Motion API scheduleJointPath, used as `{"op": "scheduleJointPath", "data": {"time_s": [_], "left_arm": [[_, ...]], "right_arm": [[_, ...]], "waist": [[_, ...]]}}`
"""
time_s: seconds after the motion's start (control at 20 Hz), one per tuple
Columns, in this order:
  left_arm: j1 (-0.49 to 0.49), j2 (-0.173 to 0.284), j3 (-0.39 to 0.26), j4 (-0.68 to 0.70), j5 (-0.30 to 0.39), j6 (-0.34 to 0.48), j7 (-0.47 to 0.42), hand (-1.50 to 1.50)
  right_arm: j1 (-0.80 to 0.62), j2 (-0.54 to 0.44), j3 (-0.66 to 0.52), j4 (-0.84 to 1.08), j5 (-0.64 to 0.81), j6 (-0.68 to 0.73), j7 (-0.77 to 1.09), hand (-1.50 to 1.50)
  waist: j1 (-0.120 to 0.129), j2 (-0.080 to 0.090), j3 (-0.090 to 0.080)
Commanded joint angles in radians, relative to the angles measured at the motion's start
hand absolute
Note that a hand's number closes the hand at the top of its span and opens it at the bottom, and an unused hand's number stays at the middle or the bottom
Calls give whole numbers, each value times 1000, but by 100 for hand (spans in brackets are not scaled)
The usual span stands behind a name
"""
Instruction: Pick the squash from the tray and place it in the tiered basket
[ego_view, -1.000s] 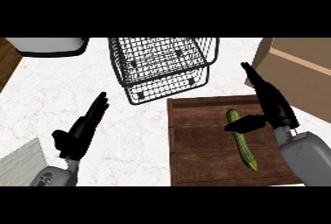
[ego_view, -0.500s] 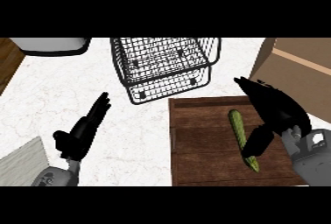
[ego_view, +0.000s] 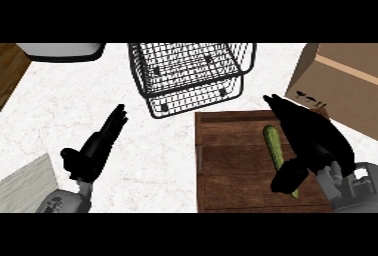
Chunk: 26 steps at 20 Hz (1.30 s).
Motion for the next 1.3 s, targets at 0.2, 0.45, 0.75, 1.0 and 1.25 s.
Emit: {"op": "scheduleJointPath", "data": {"time_s": [0.2,0.45,0.75,1.0,1.25], "left_arm": [[-6,-8,19,58,-1,-31,-43,0],[0,-53,-12,29,-53,9,-29,0],[-13,-23,39,44,-34,-52,-3,0],[4,-39,55,36,-49,-48,-31,0],[-76,-56,97,94,-44,-80,2,0]], "right_arm": [[57,49,90,111,122,22,186,-150],[115,91,43,123,125,20,149,-150],[198,84,-20,140,216,6,41,-150],[209,138,-64,261,261,-11,-19,-150],[333,136,-88,232,317,-23,-108,-150]], "waist": [[4,6,0],[4,3,1],[0,4,1],[6,5,2],[-1,4,2]]}}
